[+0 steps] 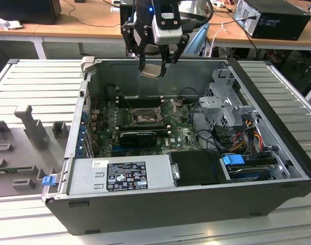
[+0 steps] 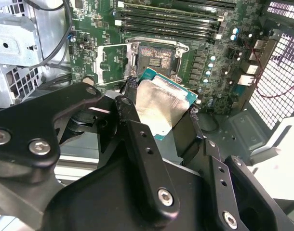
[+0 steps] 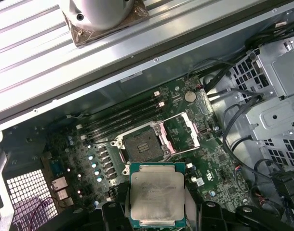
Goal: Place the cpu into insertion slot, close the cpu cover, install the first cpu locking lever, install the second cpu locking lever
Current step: 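Place the cpu into insertion slot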
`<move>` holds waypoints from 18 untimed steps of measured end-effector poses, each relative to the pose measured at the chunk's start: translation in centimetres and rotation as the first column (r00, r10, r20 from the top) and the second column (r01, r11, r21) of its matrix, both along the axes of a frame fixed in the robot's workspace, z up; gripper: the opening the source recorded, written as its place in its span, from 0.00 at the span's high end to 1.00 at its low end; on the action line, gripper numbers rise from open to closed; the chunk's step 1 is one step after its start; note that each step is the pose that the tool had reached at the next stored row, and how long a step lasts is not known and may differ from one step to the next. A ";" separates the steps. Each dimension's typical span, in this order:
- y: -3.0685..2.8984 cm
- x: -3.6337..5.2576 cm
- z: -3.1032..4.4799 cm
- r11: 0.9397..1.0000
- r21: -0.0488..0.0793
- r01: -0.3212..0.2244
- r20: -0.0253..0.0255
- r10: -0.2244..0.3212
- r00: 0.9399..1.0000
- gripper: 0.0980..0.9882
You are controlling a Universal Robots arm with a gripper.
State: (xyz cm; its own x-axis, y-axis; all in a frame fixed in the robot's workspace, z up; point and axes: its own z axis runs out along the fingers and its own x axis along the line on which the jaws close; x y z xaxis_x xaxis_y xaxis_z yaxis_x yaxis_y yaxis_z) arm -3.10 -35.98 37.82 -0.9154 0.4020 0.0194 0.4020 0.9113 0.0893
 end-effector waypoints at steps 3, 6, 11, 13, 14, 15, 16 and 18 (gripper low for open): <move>0.00 0.00 0.00 1.000 0.000 0.004 0.000 -0.004 1.000 0.50; 0.00 0.00 0.00 1.000 0.000 0.009 0.000 -0.009 1.000 0.50; 0.00 0.00 0.00 1.000 0.000 0.017 0.000 -0.017 1.000 0.50; 0.00 0.00 0.00 1.000 0.000 0.019 0.000 -0.019 1.000 0.50; 0.00 0.00 0.00 1.000 0.000 0.020 0.000 -0.020 1.000 0.50; 0.00 0.00 0.00 1.000 0.000 0.021 0.000 -0.021 1.000 0.50; 0.00 0.00 0.00 1.000 0.000 0.023 0.000 -0.023 1.000 0.50; 0.00 0.00 0.00 1.000 0.000 0.025 0.000 -0.025 1.000 0.50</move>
